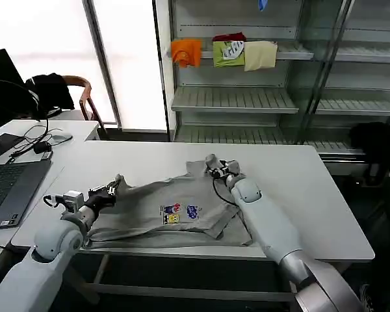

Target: Fold and organize the clothes.

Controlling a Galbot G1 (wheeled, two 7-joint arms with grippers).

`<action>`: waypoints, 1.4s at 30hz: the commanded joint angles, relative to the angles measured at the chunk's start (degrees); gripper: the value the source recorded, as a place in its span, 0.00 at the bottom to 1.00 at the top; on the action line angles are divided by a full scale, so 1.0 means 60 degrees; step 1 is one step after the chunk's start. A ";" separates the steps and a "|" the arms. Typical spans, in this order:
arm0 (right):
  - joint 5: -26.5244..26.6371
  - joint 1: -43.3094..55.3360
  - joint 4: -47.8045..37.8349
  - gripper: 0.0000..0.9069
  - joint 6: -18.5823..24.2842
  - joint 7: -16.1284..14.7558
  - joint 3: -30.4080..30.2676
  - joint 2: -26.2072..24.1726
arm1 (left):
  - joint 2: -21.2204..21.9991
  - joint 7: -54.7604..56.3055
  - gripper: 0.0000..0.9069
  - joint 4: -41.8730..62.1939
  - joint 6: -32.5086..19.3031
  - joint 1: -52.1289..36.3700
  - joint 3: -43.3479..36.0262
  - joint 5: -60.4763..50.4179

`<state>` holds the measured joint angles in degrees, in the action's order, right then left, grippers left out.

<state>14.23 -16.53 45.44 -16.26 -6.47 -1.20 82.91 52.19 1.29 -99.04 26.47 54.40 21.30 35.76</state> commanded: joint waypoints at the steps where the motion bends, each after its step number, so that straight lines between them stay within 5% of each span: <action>1: -0.0142 0.0102 -0.0448 0.00 0.0156 -0.0065 0.0002 0.0343 | 0.0014 0.0011 0.01 -0.0018 0.0000 0.0050 0.0017 0.0051; 22: 0.0533 -0.0443 0.2425 0.00 -0.0171 0.0296 -0.0214 -0.0851 | 0.0047 -0.0020 0.01 -0.0089 -0.0142 0.0151 0.0098 -0.0003; 30: 0.1784 -0.1211 0.5805 0.00 -0.0321 0.0821 -0.0496 -0.2313 | -0.0037 0.0150 0.01 -0.0102 -0.0199 0.0267 0.0260 0.0015; 42: 0.2529 -0.4620 0.9900 0.00 -0.0677 0.1314 0.0154 -0.4636 | -0.0268 0.1626 0.01 -0.0811 0.0020 0.1427 0.0882 0.0393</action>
<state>25.96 -32.62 88.03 -19.50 -0.34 -1.90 63.45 50.83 6.13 -101.55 26.15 58.73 24.76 36.96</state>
